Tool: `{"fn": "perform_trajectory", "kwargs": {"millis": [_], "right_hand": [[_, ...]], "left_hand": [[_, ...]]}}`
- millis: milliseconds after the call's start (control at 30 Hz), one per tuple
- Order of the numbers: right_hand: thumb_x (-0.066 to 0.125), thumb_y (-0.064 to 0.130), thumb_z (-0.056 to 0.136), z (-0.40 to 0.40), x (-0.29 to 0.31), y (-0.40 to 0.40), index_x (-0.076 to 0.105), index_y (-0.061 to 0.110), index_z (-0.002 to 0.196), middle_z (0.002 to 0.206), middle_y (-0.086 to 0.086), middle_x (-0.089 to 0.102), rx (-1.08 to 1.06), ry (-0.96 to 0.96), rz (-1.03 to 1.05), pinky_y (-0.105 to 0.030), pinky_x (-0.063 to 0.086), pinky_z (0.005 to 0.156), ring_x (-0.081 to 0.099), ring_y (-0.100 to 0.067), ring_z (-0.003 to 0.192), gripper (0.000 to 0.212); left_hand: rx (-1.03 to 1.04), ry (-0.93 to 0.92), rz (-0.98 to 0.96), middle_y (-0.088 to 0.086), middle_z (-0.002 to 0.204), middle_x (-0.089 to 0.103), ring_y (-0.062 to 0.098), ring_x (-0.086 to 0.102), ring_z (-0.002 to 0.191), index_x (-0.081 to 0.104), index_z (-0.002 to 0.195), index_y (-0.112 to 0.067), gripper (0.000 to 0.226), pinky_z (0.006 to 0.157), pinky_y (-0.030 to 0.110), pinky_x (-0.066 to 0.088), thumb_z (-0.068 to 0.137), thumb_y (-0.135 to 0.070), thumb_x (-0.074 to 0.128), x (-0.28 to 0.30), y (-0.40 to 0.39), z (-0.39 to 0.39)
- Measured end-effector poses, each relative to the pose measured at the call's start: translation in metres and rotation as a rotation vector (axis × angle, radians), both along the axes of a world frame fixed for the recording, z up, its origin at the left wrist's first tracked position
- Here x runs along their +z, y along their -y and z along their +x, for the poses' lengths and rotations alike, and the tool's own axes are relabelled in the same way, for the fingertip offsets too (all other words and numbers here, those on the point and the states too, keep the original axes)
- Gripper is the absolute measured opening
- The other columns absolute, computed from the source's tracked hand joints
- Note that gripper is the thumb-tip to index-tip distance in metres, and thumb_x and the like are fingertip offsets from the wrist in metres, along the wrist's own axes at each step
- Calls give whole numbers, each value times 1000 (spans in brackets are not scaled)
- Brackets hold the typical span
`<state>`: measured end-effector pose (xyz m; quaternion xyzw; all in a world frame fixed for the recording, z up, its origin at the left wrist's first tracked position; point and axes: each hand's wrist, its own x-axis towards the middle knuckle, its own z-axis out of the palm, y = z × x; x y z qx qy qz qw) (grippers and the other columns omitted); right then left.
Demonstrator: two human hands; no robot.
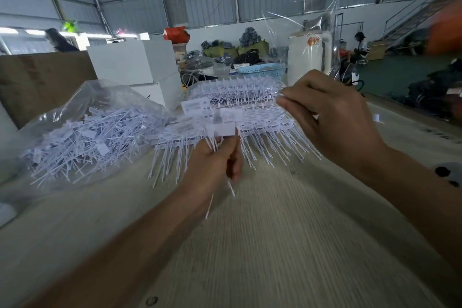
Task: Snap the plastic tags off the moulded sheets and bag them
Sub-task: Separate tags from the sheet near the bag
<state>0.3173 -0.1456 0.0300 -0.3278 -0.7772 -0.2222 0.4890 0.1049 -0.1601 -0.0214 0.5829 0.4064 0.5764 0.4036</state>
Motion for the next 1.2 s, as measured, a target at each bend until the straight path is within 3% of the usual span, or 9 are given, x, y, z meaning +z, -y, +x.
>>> {"fn": "perform_trajectory", "kwargs": {"millis": [267, 333, 400, 500, 600, 767, 933, 1033, 1200], "right_hand": [[49, 24, 105, -6, 9, 9, 70, 10, 120, 95, -11, 58, 5, 126, -88, -47, 53, 60, 59, -30, 69, 29], [57, 7, 101, -13, 6, 12, 64, 12, 129, 101, -11, 57, 13, 239, -157, -48, 53, 61, 59, -31, 73, 29], [62, 1, 97, -17, 2, 12, 59, 13, 135, 109, -10, 59, 73, 263, -221, -46, 53, 66, 60, -26, 84, 40], [63, 14, 98, -18, 0, 15, 50, 18, 131, 108, -5, 67, 187, 161, -315, -42, 54, 71, 64, -19, 86, 36], [66, 27, 94, -20, 1, 17, 44, 23, 127, 109, -1, 72, 193, 145, -304, -42, 58, 72, 69, -20, 89, 39], [54, 45, 96, -8, 8, 9, 66, 20, 114, 101, 1, 68, 46, 148, -252, -41, 52, 71, 63, -20, 87, 32], [51, 35, 103, -11, 4, 8, 72, 16, 112, 93, 0, 69, 139, 216, -248, -43, 52, 65, 62, -19, 79, 29], [51, 33, 105, -16, 2, 10, 72, 15, 110, 90, 2, 68, 193, 236, -252, -43, 51, 63, 61, -17, 76, 28], [54, 26, 104, -23, 2, 16, 68, 8, 93, 76, -1, 58, 213, 165, -222, -44, 48, 60, 54, -21, 67, 26]], "left_hand": [[123, -86, 401, -14, 57, 58, -4, 49, 51, 73, 92, -22, 11, 53, 11, 42, 95, -30, 68, 38, 8, -1], [104, -122, 455, 1, 57, 56, 4, 48, 53, 71, 80, -21, 12, 58, 18, 43, 89, -27, 76, 43, 11, 0], [114, -184, 461, -8, 49, 37, 5, 33, 46, 52, 58, -24, 39, 52, 21, 33, 87, -22, 79, 41, 10, -1], [141, -262, 479, -14, 47, 41, 3, 38, 42, 66, 66, -23, 24, 52, 16, 37, 85, -18, 80, 38, 8, -1], [154, -238, 458, -1, 67, 69, 22, 68, 65, 77, 84, -26, 6, 67, 35, 57, 83, -22, 81, 39, 10, 0], [135, -194, 517, -25, 60, 60, -8, 58, 59, 71, 88, -12, 6, 64, 7, 44, 87, -9, 76, 45, 7, -5], [49, -212, 482, 16, 68, 59, 27, 54, 62, 73, 89, -28, 3, 65, 25, 43, 89, -27, 75, 47, 8, -7], [4, -216, 462, -19, 60, 62, -7, 58, 60, 72, 95, -15, 12, 63, 4, 42, 91, -25, 67, 47, 10, -7], [-29, -136, 461, -24, 53, 55, -7, 53, 51, 67, 83, -19, 13, 55, 3, 38, 91, -29, 64, 46, 11, -3]]}}
